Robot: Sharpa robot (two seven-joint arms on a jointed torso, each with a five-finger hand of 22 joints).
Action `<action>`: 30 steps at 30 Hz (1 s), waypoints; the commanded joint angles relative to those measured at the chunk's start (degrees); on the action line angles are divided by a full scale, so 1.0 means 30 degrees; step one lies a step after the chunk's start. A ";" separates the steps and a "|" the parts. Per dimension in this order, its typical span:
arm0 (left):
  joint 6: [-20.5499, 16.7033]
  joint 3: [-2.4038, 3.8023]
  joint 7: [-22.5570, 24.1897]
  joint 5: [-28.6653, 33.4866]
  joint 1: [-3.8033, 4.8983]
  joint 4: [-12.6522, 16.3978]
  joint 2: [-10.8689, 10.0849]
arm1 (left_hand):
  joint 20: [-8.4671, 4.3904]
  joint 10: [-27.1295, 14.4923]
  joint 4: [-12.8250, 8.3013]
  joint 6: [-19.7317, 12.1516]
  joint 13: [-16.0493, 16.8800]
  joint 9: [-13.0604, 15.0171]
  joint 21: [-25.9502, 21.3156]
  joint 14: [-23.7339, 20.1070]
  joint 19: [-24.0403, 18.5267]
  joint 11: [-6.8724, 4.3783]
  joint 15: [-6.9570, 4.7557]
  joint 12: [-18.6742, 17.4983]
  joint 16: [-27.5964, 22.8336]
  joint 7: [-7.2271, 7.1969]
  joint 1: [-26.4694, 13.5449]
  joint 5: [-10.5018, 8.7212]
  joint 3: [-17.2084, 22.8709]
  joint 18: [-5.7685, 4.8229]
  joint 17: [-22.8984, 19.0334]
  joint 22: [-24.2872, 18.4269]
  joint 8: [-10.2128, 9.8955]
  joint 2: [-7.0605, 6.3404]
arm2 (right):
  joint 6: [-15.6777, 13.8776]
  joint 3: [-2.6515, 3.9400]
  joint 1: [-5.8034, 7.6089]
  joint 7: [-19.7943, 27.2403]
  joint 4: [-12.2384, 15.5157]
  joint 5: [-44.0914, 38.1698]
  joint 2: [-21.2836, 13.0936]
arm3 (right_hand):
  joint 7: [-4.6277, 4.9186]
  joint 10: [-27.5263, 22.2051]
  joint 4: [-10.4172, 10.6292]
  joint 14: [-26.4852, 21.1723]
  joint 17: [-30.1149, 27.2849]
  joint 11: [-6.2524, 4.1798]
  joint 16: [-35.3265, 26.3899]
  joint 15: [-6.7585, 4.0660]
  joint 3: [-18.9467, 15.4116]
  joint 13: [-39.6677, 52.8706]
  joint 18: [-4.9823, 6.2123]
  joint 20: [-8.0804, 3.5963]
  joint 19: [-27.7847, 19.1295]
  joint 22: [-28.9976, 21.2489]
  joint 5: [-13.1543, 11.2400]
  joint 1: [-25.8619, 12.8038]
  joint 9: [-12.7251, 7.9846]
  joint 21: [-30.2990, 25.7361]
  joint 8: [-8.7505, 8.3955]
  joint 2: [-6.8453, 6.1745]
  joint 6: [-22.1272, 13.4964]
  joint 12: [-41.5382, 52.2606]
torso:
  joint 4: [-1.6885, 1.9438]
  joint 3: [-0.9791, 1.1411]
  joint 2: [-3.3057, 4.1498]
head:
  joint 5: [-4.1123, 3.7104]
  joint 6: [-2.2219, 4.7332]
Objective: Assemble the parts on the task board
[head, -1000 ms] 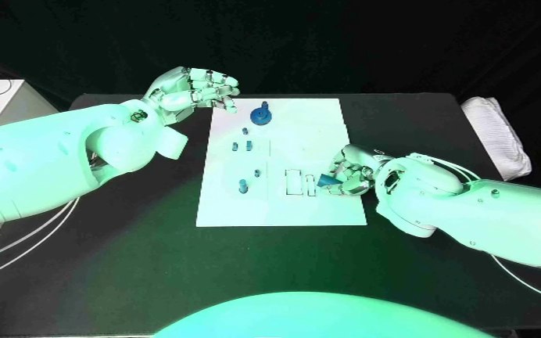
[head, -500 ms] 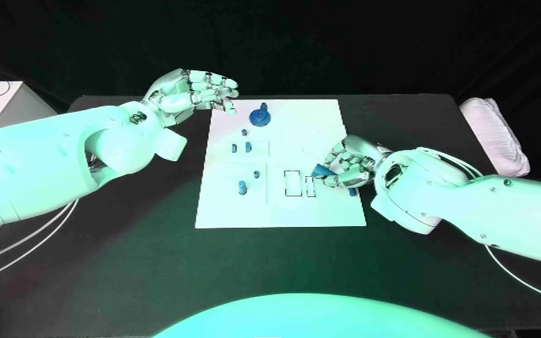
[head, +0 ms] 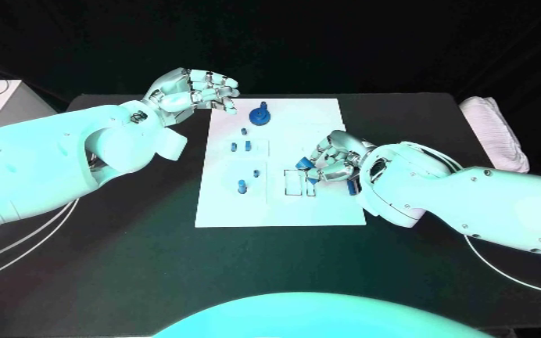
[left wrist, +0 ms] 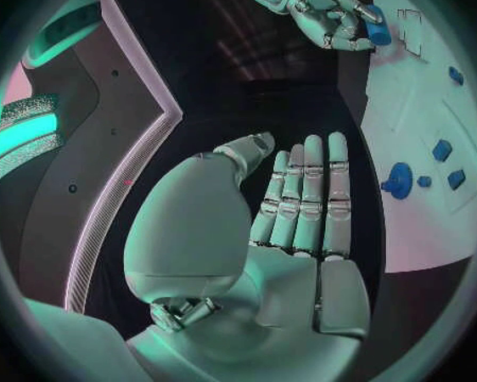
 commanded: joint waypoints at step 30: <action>0.0287 0.0010 0.0124 0.0086 0.0012 0.0145 0.0010 | -0.0011 -0.0033 0.0241 0.0004 0.0041 -0.0018 -0.0207 -0.0003 0.0132 0.0063 0.0133 -0.0104 -0.0135 0.0099 -0.0239 0.0041 0.0009 0.0214 0.0065 -0.0088 -0.0071 0.0103 | 0.1778 -0.0117 -0.0553 -0.0436 -0.1780 -0.2813 0.1832 | -0.1088 0.0990 0.0007 0.1961 0.4916 -0.0301 0.0091 -0.0233 0.0585 0.3500 -0.0307 -0.0254 0.1285 0.3666 -0.0559 -0.1590 0.0496 0.0189 0.1991 0.0191 0.1302 0.0420 | 0.0003 0.0037 0.0011 | 0.0110 -0.0099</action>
